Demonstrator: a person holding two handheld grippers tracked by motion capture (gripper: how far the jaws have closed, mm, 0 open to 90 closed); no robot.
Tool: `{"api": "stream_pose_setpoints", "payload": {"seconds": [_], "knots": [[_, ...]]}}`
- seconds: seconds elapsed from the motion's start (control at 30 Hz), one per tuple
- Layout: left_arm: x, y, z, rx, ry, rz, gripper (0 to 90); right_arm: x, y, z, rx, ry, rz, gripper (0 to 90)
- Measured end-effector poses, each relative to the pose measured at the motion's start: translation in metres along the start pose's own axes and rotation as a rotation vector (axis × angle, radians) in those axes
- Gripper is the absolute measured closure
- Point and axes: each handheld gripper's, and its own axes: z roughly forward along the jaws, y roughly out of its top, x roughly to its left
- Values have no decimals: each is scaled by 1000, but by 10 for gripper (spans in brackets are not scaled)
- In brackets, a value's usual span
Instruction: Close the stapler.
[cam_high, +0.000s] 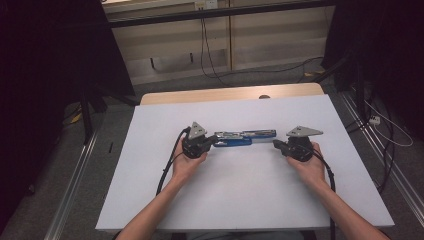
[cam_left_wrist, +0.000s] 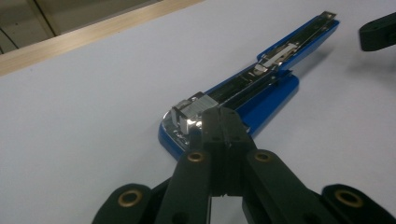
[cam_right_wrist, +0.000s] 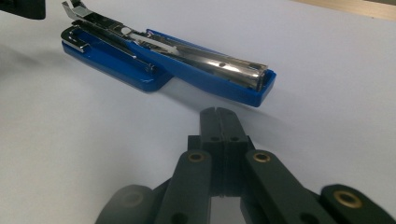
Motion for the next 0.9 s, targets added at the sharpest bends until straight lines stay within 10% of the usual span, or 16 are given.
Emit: {"api": "stream_pose_setpoints", "payload": {"seconds": [0.9], "knots": [[4, -5, 16, 48, -28, -60, 900, -5, 5, 13, 67, -25, -32, 900]]}}
